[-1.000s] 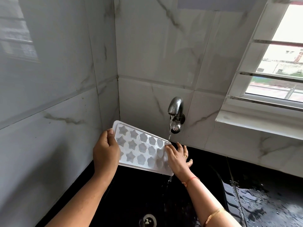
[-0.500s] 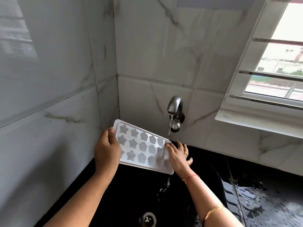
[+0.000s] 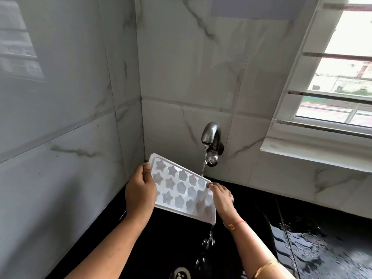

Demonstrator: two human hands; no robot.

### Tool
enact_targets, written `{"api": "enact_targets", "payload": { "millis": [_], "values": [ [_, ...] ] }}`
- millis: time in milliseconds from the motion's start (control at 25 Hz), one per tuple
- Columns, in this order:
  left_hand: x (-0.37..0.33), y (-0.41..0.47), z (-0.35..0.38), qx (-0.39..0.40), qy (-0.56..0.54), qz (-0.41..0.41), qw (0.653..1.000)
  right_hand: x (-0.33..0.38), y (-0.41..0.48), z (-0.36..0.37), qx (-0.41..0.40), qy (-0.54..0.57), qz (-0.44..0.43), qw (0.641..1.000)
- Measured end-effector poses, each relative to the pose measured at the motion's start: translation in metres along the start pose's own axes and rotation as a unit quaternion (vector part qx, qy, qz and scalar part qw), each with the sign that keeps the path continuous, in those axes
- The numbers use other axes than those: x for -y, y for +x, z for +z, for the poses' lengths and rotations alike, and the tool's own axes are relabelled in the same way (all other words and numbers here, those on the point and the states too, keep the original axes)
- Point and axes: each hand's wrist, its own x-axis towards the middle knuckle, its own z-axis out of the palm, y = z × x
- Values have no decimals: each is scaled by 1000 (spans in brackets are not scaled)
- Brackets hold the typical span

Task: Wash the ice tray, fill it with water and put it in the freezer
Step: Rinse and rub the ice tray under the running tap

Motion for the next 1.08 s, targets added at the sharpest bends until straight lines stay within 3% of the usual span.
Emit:
{"api": "enact_targets", "payload": {
  "millis": [120, 320, 400, 480, 560, 800, 1080],
  "values": [
    [-2, -5, 13, 16, -13, -5, 1000, 3, -4, -3, -21, 39, 14, 999],
    [-6, -6, 44, 96, -33, -10, 995, -2, -7, -6, -92, 6, 52, 994],
    [-3, -8, 57, 139, -26, -26, 990, 0, -8, -8, -99, 2, -5, 995],
    [0, -10, 70, 171, -20, -38, 984, 0, -10, -9, -63, 33, -106, 992],
    [0, -9, 80, 187, -25, -52, 981, 3, -14, -8, -20, 76, -151, 985],
    [-9, -5, 97, 194, -60, -80, 976, 15, -13, -9, 114, 55, -128, 984],
    [-10, 1, 108, 202, -54, -75, 975, 31, -10, -26, 131, 33, -90, 987]
  ]
}}
